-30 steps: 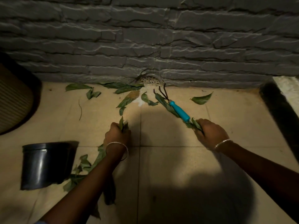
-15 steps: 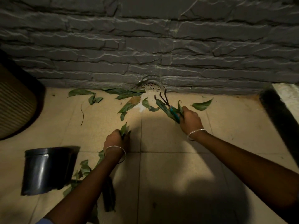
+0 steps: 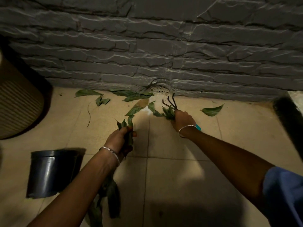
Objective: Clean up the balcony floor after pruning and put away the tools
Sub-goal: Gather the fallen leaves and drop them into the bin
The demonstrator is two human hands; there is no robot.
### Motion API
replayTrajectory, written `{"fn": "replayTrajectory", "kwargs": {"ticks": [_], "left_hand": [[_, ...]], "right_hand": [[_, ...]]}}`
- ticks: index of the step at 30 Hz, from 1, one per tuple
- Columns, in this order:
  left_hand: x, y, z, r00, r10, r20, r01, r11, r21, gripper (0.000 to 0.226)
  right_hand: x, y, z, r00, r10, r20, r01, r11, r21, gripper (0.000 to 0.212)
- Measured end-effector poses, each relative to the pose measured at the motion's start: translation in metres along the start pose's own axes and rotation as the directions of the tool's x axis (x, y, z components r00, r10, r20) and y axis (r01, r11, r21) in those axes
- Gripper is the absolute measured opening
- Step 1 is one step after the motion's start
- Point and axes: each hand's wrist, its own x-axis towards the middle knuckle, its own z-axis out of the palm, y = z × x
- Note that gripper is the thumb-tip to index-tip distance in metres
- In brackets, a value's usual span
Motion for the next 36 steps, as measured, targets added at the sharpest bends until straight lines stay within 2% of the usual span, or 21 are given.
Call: {"fn": "replayTrajectory", "kwargs": {"ticks": [2,3,5,7,8,10,11,14,17,18,20,26,31,36], "left_hand": [[0.0,0.0,-0.002,1.0,0.007,-0.002,-0.007,0.998,-0.069,0.014],[0.001,-0.001,-0.003,1.0,0.005,0.003,-0.005,0.994,-0.105,0.014],[0.0,-0.003,-0.004,1.0,-0.013,0.024,0.016,0.987,-0.162,0.022],[0.0,-0.006,-0.001,0.997,-0.017,0.071,0.031,0.98,-0.195,0.031],[0.001,-0.006,0.004,0.996,-0.013,0.092,0.031,0.98,-0.199,0.032],[0.0,-0.001,0.016,0.995,-0.009,0.095,0.03,0.976,-0.216,0.029],[-0.001,0.004,0.024,0.996,0.0,0.092,0.023,0.97,-0.242,0.025],[-0.02,0.034,0.049,0.996,0.031,0.081,-0.001,0.94,-0.341,0.02],[-0.053,0.07,0.073,0.995,0.044,0.095,0.003,0.895,-0.447,0.022],[-0.065,0.079,0.081,0.992,0.066,0.111,-0.006,0.882,-0.471,0.023],[-0.089,0.1,0.098,0.981,0.107,0.159,-0.015,0.869,-0.494,0.024],[-0.187,0.173,0.132,0.923,0.17,0.346,0.047,0.841,-0.539,0.026],[-0.302,0.244,0.151,0.918,0.147,0.368,0.068,0.857,-0.512,0.026],[-0.436,0.316,0.153,0.934,0.072,0.35,0.11,0.875,-0.472,0.025]], "right_hand": [[-0.007,-0.001,0.003,1.0,0.015,0.004,-0.015,0.995,0.097,0.024],[-0.012,-0.002,0.003,0.999,0.052,-0.004,-0.05,0.977,0.208,0.025],[-0.02,-0.004,0.002,0.986,0.164,0.007,-0.145,0.848,0.51,0.029],[-0.025,-0.003,-0.004,0.951,0.279,0.132,-0.278,0.586,0.761,0.037],[-0.026,-0.002,-0.009,0.923,0.315,0.223,-0.344,0.41,0.845,0.041],[-0.031,-0.003,-0.023,0.868,0.319,0.38,-0.415,0.046,0.909,0.041],[-0.036,-0.005,-0.031,0.859,0.304,0.413,-0.41,-0.076,0.909,0.037],[-0.056,-0.023,-0.062,0.865,0.23,0.446,-0.36,-0.335,0.871,0.021],[-0.076,-0.036,-0.106,0.87,0.141,0.473,-0.338,-0.528,0.779,0.037],[-0.085,-0.04,-0.123,0.87,0.118,0.478,-0.338,-0.562,0.755,0.041],[-0.101,-0.041,-0.161,0.877,0.103,0.47,-0.34,-0.559,0.756,0.043],[-0.164,-0.047,-0.282,0.919,0.11,0.379,-0.3,-0.432,0.851,0.035],[-0.229,-0.07,-0.401,0.92,0.097,0.381,-0.304,-0.439,0.845,0.037],[-0.315,-0.114,-0.53,0.907,0.06,0.417,-0.329,-0.518,0.79,0.032]]}}
